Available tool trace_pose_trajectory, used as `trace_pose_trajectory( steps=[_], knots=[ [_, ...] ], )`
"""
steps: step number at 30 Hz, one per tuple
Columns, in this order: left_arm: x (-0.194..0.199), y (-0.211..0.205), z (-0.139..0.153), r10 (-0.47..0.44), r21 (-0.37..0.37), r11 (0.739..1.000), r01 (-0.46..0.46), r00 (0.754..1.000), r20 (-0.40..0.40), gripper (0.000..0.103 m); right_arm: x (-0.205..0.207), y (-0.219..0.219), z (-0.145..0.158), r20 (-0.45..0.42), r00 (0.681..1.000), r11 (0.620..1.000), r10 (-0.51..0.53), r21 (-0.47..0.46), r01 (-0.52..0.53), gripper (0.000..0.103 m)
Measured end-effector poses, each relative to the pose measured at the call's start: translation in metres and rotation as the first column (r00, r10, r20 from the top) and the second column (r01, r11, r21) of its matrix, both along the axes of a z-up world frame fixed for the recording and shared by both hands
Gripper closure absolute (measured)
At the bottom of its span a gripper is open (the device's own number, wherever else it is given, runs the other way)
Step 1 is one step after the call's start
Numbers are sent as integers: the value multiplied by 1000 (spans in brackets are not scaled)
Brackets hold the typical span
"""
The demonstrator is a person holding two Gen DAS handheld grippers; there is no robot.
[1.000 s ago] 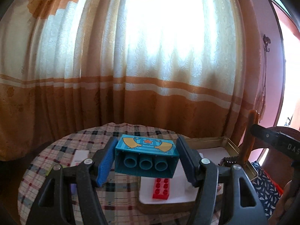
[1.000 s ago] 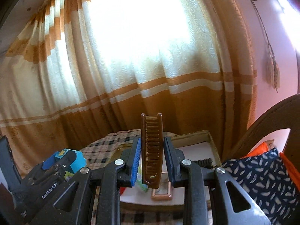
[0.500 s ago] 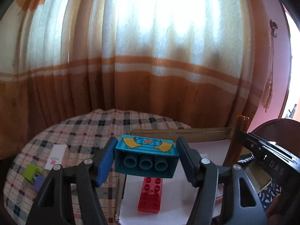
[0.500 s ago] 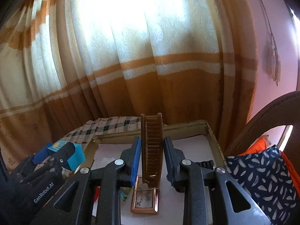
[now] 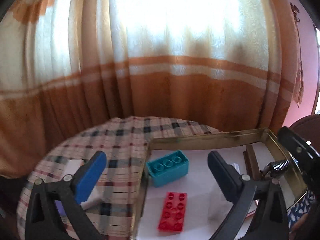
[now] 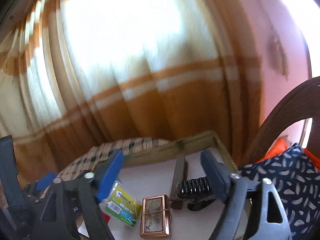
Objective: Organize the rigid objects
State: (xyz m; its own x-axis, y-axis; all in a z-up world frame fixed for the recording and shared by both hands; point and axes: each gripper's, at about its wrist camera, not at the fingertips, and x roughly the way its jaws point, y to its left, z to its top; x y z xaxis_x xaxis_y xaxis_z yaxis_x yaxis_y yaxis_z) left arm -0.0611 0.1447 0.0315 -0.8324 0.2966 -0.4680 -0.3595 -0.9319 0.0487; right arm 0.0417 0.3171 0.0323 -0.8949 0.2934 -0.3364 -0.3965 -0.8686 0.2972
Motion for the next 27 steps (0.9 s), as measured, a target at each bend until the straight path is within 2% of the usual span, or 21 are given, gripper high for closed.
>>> trace_pose_trajectory(
  steps=[6,13,18,22,27],
  knots=[
    [14,-34,3,72,-14,997,-73,996,-43,0,30,-40,6,-98,993,997,-68,38,72,13],
    [14,-81,-7,190,-42,980,-193,979,-68,0,33,-90,11,-135,987,986,-84,133,102,5],
    [15,-104,-12,242,-28,969,-245,967,-84,0,34,-111,1,-137,988,973,-76,205,103,5],
    [14,-111,-23,266,-35,962,-270,960,-86,0,32,-118,0,-102,993,970,-61,229,83,5],
    [17,-119,-28,285,-16,958,-286,957,-63,0,36,-126,-1,-109,993,964,-41,258,68,5]
  ],
)
